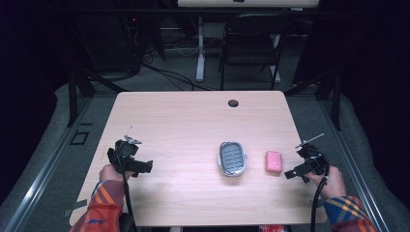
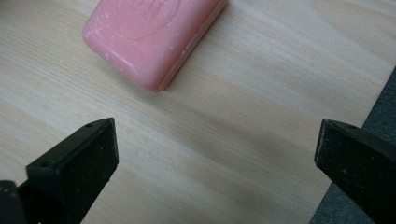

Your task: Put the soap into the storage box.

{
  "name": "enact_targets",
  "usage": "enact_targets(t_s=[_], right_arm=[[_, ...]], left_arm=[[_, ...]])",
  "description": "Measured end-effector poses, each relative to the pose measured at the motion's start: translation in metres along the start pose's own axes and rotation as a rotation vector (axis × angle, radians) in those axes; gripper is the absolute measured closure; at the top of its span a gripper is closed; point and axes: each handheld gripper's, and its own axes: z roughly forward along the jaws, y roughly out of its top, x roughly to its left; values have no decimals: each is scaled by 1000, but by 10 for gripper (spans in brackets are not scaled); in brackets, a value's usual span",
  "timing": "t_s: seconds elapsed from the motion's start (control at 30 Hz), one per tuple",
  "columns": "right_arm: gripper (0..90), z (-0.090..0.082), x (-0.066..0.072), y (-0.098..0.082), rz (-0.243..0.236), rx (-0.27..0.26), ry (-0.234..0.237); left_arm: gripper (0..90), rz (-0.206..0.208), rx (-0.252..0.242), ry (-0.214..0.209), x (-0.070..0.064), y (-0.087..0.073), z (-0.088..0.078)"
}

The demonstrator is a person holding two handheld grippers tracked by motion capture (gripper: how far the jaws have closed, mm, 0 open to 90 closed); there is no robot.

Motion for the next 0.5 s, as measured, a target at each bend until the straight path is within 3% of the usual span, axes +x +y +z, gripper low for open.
enact_targets(t_s=[0.13,0.3,0.33,0.47,0.5], right_arm=[[0,-3,3,1,-14,-2,3],[0,-1,6,0,1,-18,5],[0,-3,6,1,-10,1,2],[0,-2,6,2,2,-4,23],[0,-2,6,2,-6,4,9]], left_arm=[[1,-2,-2,-2,0,1,0],[1,2,-2,-4,-1,1,0],[1,2,-1,-4,-1,1,0],[1,7,4,-7,-2,3,1],[1,9,5,-8,-3,3,2]])
